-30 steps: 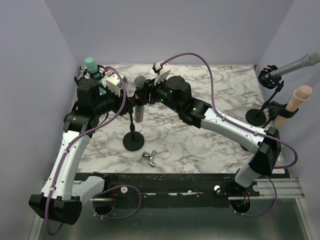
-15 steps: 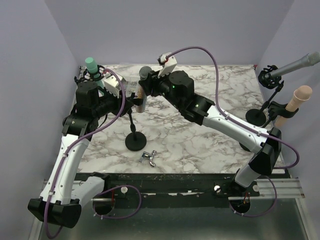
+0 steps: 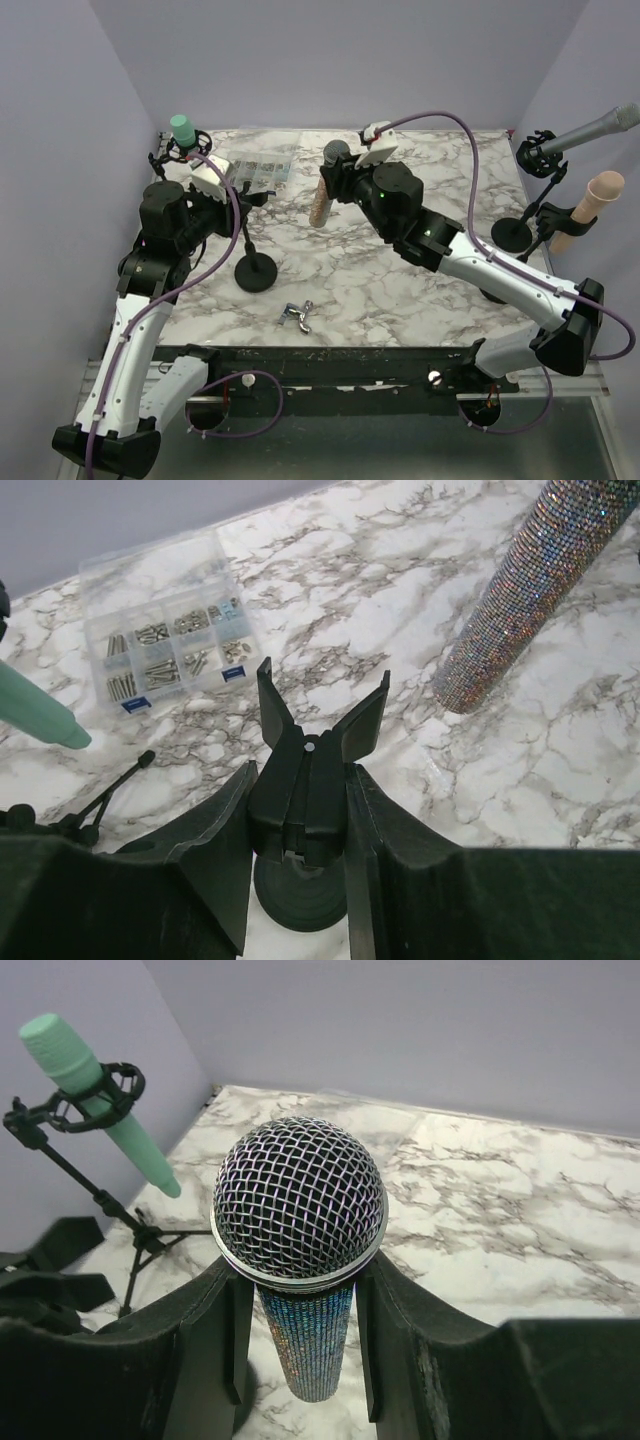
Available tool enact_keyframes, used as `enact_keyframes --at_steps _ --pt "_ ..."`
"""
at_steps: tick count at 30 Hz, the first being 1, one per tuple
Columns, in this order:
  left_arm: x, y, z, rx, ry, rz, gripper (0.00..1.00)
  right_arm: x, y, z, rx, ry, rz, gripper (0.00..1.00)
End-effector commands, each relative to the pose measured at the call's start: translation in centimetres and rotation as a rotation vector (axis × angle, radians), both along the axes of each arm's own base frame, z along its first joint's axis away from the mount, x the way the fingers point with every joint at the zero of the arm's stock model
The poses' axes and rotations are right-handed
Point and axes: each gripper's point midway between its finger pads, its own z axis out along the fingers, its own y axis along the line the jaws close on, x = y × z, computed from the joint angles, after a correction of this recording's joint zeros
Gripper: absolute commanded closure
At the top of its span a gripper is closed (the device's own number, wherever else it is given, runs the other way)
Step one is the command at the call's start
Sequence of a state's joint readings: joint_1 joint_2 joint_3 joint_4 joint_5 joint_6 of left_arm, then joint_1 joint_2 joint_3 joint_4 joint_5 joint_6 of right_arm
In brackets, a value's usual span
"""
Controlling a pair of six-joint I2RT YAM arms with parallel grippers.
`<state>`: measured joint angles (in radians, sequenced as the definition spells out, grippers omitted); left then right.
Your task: Remove the microphone from the stand
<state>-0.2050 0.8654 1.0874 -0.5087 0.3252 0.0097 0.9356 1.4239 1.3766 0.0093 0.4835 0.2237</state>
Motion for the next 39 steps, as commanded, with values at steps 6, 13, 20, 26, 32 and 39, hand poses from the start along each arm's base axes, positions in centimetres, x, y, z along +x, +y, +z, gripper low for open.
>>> enact_keyframes --at_steps 6,13,20,26,32,39 --pt "0.5 1.6 3.8 -0.057 -0.202 0.114 1.0 1.0 -3.3 -3.2 -0.115 0.0 -0.16 0.99" --pt "0.7 1.6 3.5 -0.057 -0.192 0.116 1.0 3.7 -5.4 -7.5 -0.343 0.043 -0.335 0.99" --pt "0.8 1.9 3.5 -0.058 -0.194 0.136 1.0 6.3 -5.4 -11.8 -0.429 0.136 -0.334 0.99" --pt "0.9 2.2 3.5 -0.057 -0.182 0.158 1.0 6.5 -5.9 -16.4 -0.757 0.206 -0.256 0.99" --pt "0.8 2.3 3.7 -0.068 -0.182 0.168 1.0 2.3 -7.4 -22.3 -0.836 0.548 -0.226 0.99" --pt "0.8 2.0 3.7 -0.084 -0.166 0.156 1.0 -4.3 -7.4 -25.9 -0.724 0.808 -0.057 0.99"
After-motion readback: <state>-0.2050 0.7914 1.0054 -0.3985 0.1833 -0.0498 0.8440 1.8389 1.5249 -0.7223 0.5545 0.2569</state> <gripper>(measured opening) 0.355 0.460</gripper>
